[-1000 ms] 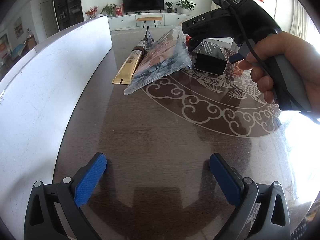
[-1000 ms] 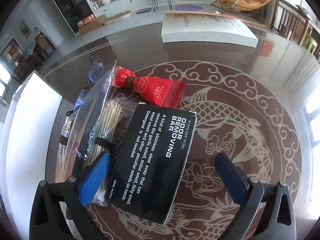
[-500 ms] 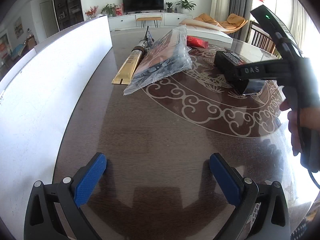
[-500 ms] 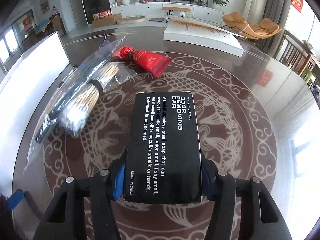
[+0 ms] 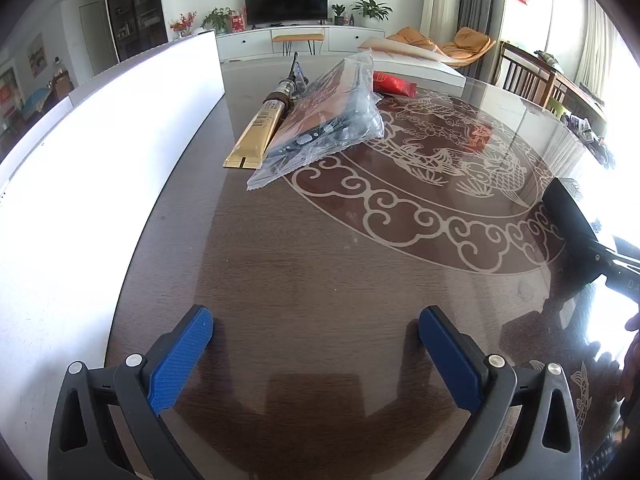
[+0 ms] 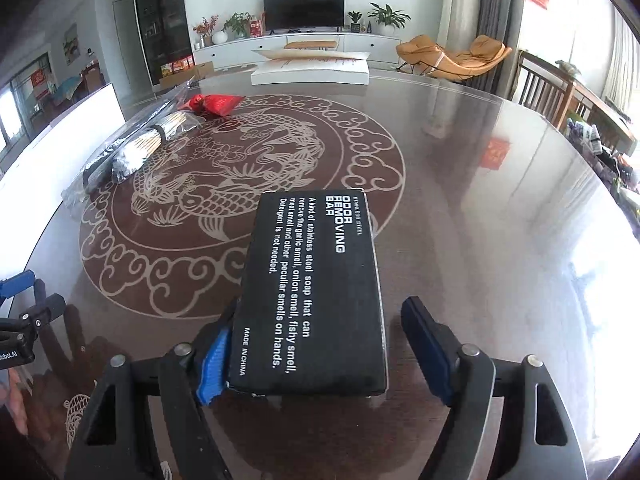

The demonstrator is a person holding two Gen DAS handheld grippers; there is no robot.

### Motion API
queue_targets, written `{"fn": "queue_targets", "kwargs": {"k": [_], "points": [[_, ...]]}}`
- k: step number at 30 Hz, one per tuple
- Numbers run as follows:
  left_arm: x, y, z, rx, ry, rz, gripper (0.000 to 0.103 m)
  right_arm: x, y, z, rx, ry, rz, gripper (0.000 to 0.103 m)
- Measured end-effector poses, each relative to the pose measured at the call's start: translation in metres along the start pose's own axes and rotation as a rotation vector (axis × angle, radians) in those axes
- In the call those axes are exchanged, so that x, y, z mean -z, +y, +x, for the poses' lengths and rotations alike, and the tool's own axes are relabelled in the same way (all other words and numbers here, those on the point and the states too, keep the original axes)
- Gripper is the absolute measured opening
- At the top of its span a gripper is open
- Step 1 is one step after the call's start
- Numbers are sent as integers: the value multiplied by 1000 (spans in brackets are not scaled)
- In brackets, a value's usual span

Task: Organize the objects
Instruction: 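Grasp the black soap box with the right gripper, then grasp the clear bagged phone case with the left gripper and lift it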

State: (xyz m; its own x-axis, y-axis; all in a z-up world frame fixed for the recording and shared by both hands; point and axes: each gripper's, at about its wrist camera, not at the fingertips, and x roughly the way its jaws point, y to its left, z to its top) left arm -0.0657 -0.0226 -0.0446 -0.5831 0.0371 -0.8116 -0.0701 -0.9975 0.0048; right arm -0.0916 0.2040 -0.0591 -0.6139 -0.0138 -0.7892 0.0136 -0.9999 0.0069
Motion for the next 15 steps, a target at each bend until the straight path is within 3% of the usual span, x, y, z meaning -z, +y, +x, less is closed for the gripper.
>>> {"fn": "queue_targets", "kwargs": {"k": [10,15], "points": [[-1,-1,0,2,1,-1,103,3,5,-6,58,-39,-4,90],[-5,-4,6,-8,8,9,103,4,19,-14,110,-93,-71,100]]}}
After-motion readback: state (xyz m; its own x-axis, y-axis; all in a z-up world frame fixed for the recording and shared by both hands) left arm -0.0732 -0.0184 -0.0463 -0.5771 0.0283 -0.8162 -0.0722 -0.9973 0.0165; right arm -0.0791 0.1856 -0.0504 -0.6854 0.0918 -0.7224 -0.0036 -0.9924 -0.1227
